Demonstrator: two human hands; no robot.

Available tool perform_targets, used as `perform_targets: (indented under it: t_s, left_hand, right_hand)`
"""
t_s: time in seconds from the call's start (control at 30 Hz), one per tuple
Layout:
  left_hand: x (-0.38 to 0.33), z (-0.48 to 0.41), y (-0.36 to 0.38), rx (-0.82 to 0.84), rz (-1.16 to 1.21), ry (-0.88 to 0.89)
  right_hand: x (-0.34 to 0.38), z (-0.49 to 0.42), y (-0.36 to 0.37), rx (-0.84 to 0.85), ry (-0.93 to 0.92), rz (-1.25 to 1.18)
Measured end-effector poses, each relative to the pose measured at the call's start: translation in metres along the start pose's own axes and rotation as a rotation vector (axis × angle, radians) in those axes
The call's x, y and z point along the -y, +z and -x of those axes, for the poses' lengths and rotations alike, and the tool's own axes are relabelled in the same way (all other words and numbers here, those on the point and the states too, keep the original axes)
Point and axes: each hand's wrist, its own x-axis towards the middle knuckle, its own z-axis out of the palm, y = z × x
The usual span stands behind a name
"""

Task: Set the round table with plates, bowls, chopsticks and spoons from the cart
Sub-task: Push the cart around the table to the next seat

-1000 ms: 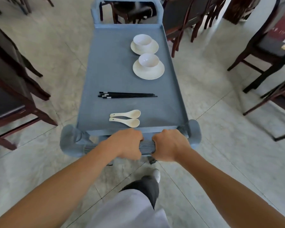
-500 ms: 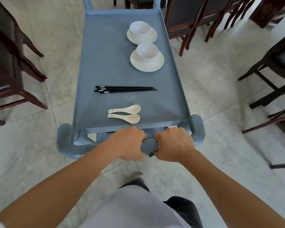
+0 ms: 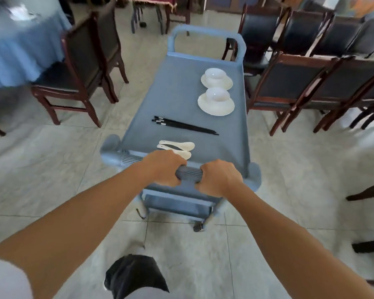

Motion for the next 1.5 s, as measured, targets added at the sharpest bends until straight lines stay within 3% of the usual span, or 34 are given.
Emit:
perform_targets:
  t_s: [0.1,0.23,0.37,0.63,1.03,1.5]
  left_hand:
    - [-0.017,0.002,-0.009,0.144,-0.088,-0.223]
    - [-0.054,0.003,0.001,0.107,-0.138,-0.397]
    - [-0.091,-0.019,0.016,0.088,-0.204,-0.301]
    - [-0.100,-0.048,0.017,0.074,-0.256,-0.345]
    - [-0.062,-0.156,-0.015,-0.004,-0.280,-0.337]
    - [0.032,-0.360,-0.078,-0.045,-0.156,-0.362]
  right_hand:
    - [-0.041,0.016,0.003,-0.043,-0.035,0.005]
    - [-0.102,0.049,0.004,-0.066,-0.045,0.082]
    - [-0.172,0.072,0.012,-0.068,0.061,0.109]
    - [-0.205,0.056,0.005,-0.086,-0.017,0.129]
    - [-0.264,-0.066,-0.025,-0.123,-0.021,0.214]
    - [-0.357,-0.302,-0.086,-0.080,-0.024,0.252]
